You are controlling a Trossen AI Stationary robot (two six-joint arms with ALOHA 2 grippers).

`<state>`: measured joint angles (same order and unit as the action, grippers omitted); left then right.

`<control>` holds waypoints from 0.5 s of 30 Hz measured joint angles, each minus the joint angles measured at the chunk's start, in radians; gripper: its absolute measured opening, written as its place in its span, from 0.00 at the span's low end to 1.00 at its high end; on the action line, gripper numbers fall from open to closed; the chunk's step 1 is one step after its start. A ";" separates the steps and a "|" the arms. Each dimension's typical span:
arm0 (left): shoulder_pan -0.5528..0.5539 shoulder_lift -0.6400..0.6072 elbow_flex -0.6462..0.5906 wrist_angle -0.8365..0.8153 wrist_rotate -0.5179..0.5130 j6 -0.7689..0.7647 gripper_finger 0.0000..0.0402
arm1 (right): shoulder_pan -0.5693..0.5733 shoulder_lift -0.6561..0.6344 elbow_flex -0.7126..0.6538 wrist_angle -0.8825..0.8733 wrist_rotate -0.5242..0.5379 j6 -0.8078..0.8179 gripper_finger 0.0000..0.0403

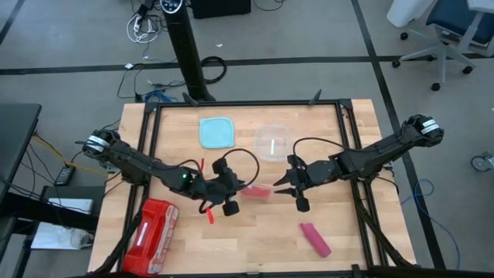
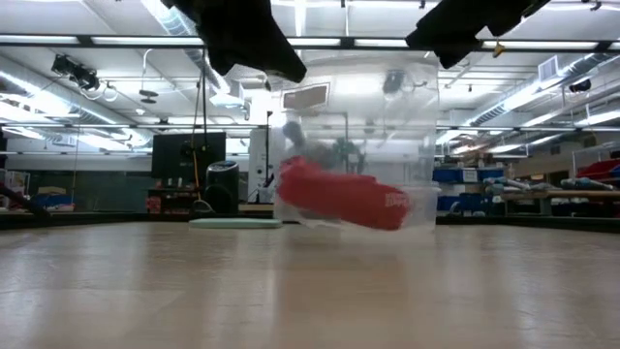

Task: Roll bandage
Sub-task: Open the transparent zip bag

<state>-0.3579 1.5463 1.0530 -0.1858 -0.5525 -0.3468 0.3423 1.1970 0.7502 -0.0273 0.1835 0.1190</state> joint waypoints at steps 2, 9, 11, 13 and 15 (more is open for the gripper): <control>0.017 0.000 0.017 -0.024 0.042 0.006 0.05 | -0.005 0.012 0.002 0.004 -0.011 -0.027 0.26; 0.072 0.000 0.025 -0.020 0.143 -0.004 0.05 | -0.016 0.049 0.078 -0.045 -0.017 -0.124 0.28; 0.082 0.000 0.025 -0.020 0.154 -0.019 0.05 | -0.017 0.075 0.096 -0.064 -0.019 -0.156 0.30; 0.089 0.000 0.025 -0.016 0.158 -0.020 0.05 | -0.018 0.111 0.123 -0.071 -0.016 -0.191 0.32; 0.093 0.000 0.025 -0.016 0.165 -0.021 0.05 | -0.023 0.145 0.147 -0.095 0.006 -0.219 0.34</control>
<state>-0.2648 1.5463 1.0779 -0.2016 -0.3877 -0.3676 0.3192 1.3424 0.8973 -0.1218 0.1898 -0.1002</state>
